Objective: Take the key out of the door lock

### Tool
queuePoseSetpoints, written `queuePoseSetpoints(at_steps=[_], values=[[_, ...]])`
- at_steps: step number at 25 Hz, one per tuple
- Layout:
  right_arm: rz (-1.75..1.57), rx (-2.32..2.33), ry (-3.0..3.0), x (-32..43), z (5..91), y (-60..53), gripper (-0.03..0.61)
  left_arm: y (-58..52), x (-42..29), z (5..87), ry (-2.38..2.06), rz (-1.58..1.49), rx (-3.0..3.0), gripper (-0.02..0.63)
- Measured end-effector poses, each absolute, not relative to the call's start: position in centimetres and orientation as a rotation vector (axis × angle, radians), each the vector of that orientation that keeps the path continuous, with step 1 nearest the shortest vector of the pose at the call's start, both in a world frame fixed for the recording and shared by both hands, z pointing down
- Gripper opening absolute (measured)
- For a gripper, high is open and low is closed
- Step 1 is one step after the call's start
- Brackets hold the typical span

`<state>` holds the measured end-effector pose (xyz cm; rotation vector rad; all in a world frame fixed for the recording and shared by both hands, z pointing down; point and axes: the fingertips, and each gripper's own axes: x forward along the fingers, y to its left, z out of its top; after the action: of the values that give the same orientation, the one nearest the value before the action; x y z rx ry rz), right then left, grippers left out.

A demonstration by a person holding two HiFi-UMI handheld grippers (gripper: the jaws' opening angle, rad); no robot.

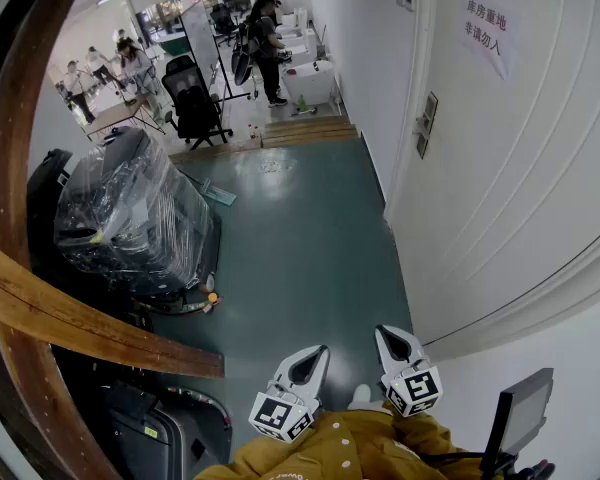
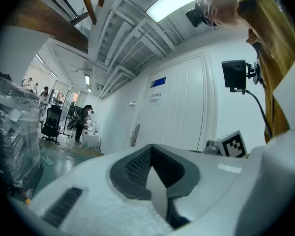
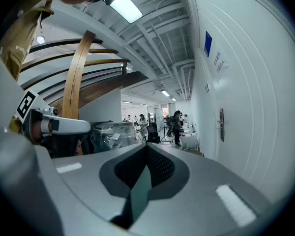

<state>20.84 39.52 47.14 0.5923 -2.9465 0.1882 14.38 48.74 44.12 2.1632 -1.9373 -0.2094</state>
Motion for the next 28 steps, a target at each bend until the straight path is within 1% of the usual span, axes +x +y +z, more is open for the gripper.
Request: queuePoseSetpoints(at_steps=[10, 17, 23, 28], values=[[0.16, 0.63, -2.961, 20.9, 46.7, 37.9, 0.005, 47.1, 14.2, 43.6, -1.935, -0.236, 2.191, -0.002], [0.109, 0.558, -2.972, 20.7, 46.1, 37.2, 0.006, 45.4, 14.6, 43.7, -1.943, -0.245, 2.171, -0.002], [0.087, 0.588, -2.984, 22.8, 45.7, 34.4, 0.006, 43.3, 15.8, 43.0, -1.974, -0.232, 2.161, 0.0], [0.059, 0.589, -2.946, 23.5, 47.2, 32.2, 0.014, 42.2, 15.5, 43.9, -2.024, -0.256, 2.09, -0.001]])
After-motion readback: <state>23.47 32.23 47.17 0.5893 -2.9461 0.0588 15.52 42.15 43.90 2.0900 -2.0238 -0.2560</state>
